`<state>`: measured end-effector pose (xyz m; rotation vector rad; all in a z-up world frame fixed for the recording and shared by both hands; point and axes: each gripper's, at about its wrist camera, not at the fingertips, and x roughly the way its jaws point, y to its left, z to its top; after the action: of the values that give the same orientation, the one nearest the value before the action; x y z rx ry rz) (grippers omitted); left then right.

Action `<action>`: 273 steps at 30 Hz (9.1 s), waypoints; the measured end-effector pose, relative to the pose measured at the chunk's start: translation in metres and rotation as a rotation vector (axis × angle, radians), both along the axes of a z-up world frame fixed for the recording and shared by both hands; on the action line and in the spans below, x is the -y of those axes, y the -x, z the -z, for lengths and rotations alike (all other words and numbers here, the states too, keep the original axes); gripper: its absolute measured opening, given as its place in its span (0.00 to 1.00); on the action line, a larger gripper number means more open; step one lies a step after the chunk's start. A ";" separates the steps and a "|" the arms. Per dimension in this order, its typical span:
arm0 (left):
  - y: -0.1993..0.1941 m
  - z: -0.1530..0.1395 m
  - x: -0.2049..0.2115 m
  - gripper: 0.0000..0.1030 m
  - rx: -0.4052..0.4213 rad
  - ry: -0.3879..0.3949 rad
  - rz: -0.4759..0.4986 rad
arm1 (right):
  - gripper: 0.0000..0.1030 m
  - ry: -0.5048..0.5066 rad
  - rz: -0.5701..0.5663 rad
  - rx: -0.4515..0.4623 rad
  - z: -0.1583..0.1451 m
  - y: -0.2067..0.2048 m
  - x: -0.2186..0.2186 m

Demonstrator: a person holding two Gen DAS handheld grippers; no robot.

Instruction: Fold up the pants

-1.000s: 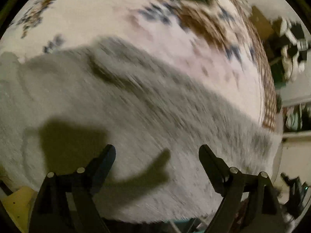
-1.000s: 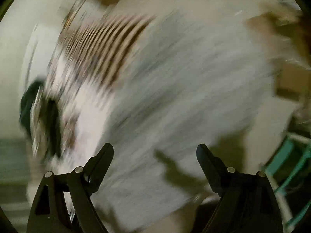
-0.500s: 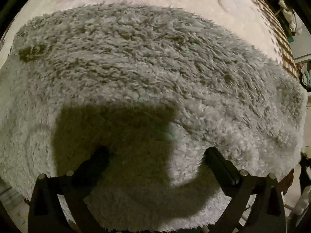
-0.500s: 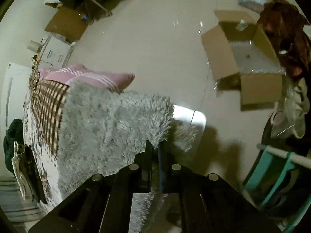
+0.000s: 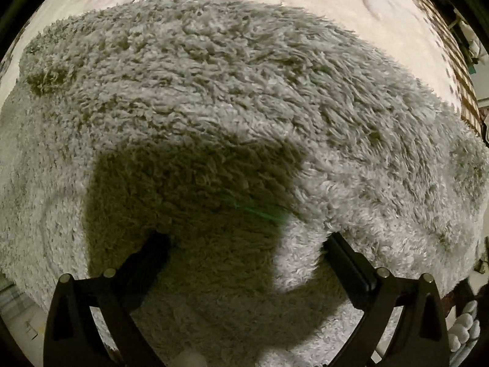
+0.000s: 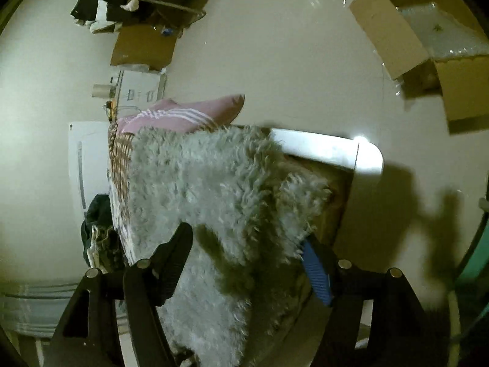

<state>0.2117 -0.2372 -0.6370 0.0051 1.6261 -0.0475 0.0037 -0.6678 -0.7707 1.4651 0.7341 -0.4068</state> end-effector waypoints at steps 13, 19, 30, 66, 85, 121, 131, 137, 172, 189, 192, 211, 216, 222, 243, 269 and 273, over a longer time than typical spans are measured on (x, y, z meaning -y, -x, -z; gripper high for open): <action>-0.022 0.005 -0.005 1.00 -0.021 -0.003 -0.012 | 0.59 -0.016 0.015 0.041 0.019 -0.054 0.003; -0.023 0.011 -0.015 1.00 -0.012 0.004 -0.008 | 0.61 0.011 0.027 -0.032 0.021 -0.035 -0.007; 0.000 -0.030 -0.047 1.00 0.101 0.099 -0.030 | 0.14 0.222 -0.096 -0.045 -0.057 -0.064 -0.036; -0.017 -0.101 -0.245 1.00 0.206 0.309 -0.165 | 0.89 0.268 -1.047 -0.015 -0.148 -0.157 -0.446; 0.023 -0.064 -0.265 0.29 0.147 0.429 -0.293 | 0.89 0.375 -0.878 -0.324 -0.094 -0.181 -0.348; 0.126 -0.064 -0.464 0.94 0.478 0.480 -1.086 | 0.89 0.485 -1.078 -0.393 -0.119 -0.201 -0.435; 0.098 -0.044 -0.477 0.63 0.493 0.440 -0.969 | 0.89 0.487 -1.091 -0.463 -0.104 -0.214 -0.458; 0.129 -0.029 -0.505 0.24 0.498 0.547 -1.059 | 0.89 0.478 -1.095 -0.469 -0.098 -0.217 -0.469; 0.102 -0.213 -0.133 0.12 0.760 0.823 -0.195 | 0.89 0.419 -0.878 -0.390 -0.132 -0.147 -0.293; 0.110 -0.191 -0.025 0.92 0.361 0.630 0.000 | 1.00 0.350 -0.736 -0.330 -0.141 -0.107 -0.164; 0.105 -0.217 -0.072 0.92 0.439 0.593 -0.057 | 1.00 0.316 -0.795 -0.261 -0.145 -0.126 -0.186; 0.049 -0.117 -0.172 0.92 0.309 0.331 -0.214 | 0.75 0.307 -0.902 -0.439 -0.101 -0.163 -0.231; 0.053 -0.117 -0.165 0.92 0.298 0.345 -0.222 | 0.80 0.127 -0.797 -0.268 -0.120 -0.138 -0.215; 0.046 -0.105 -0.160 0.92 0.268 0.318 -0.203 | 0.83 -0.025 -0.901 -0.311 -0.071 -0.131 -0.249; -0.007 -0.123 -0.155 0.92 0.310 0.384 -0.170 | 0.14 0.123 -0.956 -0.055 -0.121 -0.254 -0.253; -0.050 -0.094 -0.167 0.92 0.231 0.409 -0.160 | 0.38 -0.040 -0.895 -0.136 -0.101 -0.207 -0.223; -0.045 -0.092 -0.168 0.92 0.226 0.417 -0.166 | 0.76 -0.019 -0.936 -0.163 -0.114 -0.170 -0.227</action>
<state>0.2569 -0.0697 -0.5448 -0.4300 1.3615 -0.2484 0.1736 -0.4412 -0.6572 0.9628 1.4486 0.2084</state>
